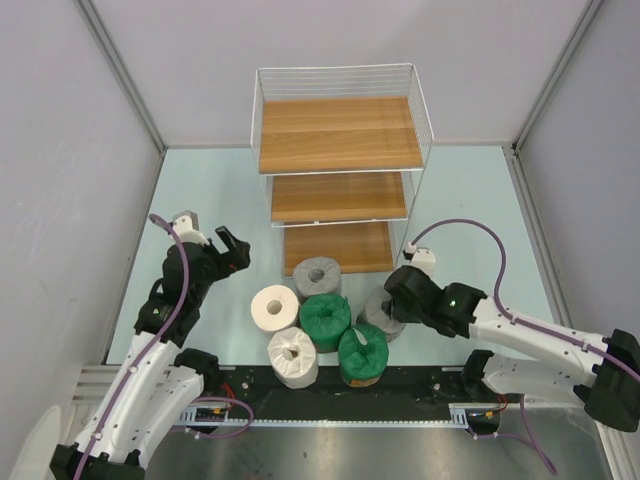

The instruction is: Place and organize the paper towels onto the shelf

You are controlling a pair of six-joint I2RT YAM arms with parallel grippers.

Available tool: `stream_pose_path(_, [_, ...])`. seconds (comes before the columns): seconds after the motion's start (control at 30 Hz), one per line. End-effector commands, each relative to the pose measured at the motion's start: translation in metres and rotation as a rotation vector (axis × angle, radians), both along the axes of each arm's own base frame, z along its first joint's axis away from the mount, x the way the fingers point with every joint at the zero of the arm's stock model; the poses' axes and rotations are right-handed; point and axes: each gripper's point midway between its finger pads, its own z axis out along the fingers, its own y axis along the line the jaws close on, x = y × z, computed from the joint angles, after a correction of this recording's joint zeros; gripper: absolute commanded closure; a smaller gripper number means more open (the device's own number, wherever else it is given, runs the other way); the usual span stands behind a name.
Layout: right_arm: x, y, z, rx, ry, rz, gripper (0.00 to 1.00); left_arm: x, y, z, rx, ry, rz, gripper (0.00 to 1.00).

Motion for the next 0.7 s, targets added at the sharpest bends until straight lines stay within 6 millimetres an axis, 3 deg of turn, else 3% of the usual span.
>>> stream_pose_path(0.0, [0.007, 0.003, 0.028, 0.100, -0.081, -0.027, 0.71, 0.000, -0.006, 0.011, -0.035, -0.028, -0.018, 0.00])
stream_pose_path(0.17, [0.019, -0.012, 0.085, 0.167, -0.242, -0.034, 0.70, 0.000, -0.006, 0.013, -0.034, -0.028, -0.018, 0.00])
stream_pose_path(0.2, [0.023, -0.014, 0.108, 0.172, -0.291, -0.018, 0.69, 0.001, -0.007, 0.014, -0.035, -0.029, -0.021, 0.00])
stream_pose_path(0.27, [0.032, -0.021, 0.134, 0.163, -0.356, -0.023, 0.66, 0.000, -0.008, 0.015, -0.041, -0.031, -0.027, 0.00])
stream_pose_path(0.3, [0.035, -0.021, 0.159, 0.187, -0.400, -0.020, 0.66, 0.000, -0.009, 0.015, -0.044, -0.029, -0.031, 0.00])
stream_pose_path(0.37, [0.046, -0.024, 0.186, 0.155, -0.463, -0.009, 0.65, 0.001, -0.012, 0.017, -0.055, -0.034, -0.042, 0.00])
stream_pose_path(0.4, [0.049, -0.024, 0.218, 0.191, -0.516, -0.019, 0.65, 0.001, -0.012, 0.017, -0.059, -0.033, -0.042, 0.00])
stream_pose_path(0.5, [0.061, -0.015, 0.255, 0.181, -0.590, 0.017, 0.65, 0.001, -0.013, 0.018, -0.061, -0.031, -0.046, 0.00])
stream_pose_path(0.53, [0.061, -0.013, 0.280, 0.205, -0.634, 0.034, 0.65, 0.000, -0.013, 0.020, -0.061, -0.033, -0.048, 0.00])
stream_pose_path(0.67, [0.063, 0.001, 0.336, 0.282, -0.727, 0.085, 0.65, -0.003, -0.012, 0.022, -0.060, -0.037, -0.047, 0.00])
